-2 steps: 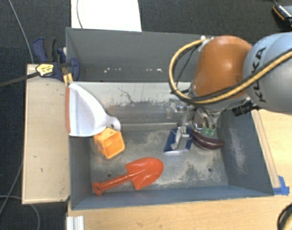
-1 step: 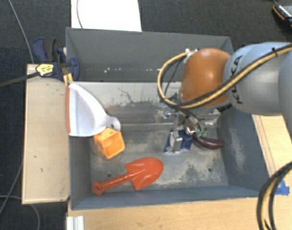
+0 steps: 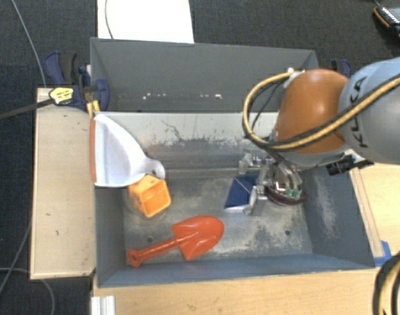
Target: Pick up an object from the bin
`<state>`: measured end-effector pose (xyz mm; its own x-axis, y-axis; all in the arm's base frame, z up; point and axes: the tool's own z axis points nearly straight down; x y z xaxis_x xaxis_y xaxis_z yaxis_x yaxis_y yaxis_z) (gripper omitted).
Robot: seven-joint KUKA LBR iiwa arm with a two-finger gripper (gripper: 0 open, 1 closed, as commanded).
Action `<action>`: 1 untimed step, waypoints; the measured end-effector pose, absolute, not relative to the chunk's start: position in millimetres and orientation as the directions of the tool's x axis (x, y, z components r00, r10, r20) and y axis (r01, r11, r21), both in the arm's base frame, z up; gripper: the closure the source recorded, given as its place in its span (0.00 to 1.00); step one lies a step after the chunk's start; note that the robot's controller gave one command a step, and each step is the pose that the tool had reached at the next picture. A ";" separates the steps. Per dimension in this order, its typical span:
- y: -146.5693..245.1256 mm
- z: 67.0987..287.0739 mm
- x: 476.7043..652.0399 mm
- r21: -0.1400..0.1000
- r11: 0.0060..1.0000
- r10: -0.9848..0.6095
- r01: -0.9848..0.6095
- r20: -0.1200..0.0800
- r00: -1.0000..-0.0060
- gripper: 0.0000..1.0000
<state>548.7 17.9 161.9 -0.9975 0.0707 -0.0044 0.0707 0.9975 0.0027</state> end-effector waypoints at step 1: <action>37.6 132.7 593.9 0.003 0.980 -0.197 -0.197 -0.013 -0.980 0.00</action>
Offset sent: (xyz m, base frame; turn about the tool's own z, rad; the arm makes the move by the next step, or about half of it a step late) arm 0.0035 -0.0201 -0.0279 0.0144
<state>593.9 37.6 132.7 -0.9803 -0.1968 -0.0134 -0.1969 0.9804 0.0028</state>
